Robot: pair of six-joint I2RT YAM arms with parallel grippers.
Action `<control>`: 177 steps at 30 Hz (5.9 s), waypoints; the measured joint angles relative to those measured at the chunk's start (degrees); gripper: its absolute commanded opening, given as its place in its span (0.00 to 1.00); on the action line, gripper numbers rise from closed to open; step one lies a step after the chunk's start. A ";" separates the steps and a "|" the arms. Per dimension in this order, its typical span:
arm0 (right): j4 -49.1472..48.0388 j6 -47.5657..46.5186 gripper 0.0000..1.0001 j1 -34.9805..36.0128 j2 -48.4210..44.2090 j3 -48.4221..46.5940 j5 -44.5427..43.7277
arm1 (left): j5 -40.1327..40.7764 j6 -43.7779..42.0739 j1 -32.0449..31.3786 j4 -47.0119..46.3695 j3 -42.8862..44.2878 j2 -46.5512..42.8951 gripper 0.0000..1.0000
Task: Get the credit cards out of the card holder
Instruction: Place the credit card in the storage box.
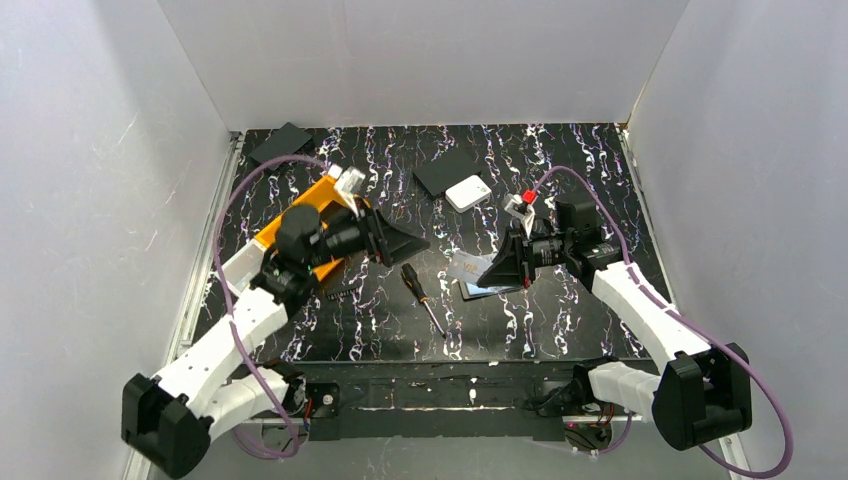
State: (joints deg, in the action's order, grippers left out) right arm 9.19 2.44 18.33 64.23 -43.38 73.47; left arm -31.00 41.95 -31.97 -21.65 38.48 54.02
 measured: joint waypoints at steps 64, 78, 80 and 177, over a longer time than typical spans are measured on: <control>10.40 -9.22 0.97 1.99 2.10 -2.10 -3.39 | -17.18 -52.54 -14.03 66.95 58.12 46.36 0.00; 21.94 -26.03 0.98 -4.33 6.12 -8.20 -13.42 | 6.88 -50.84 0.85 43.15 11.98 0.39 0.00; 21.44 -27.02 0.98 -6.08 7.32 -7.34 -13.38 | 10.12 -52.30 6.05 38.21 6.25 -5.33 0.00; 25.42 -31.39 0.98 -14.95 6.64 -4.39 -10.27 | 8.09 -59.84 37.86 15.47 -7.06 12.87 0.20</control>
State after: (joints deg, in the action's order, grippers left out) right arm 34.61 -28.95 3.38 70.87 -47.77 63.20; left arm -22.92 -17.89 5.89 -6.17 31.42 66.89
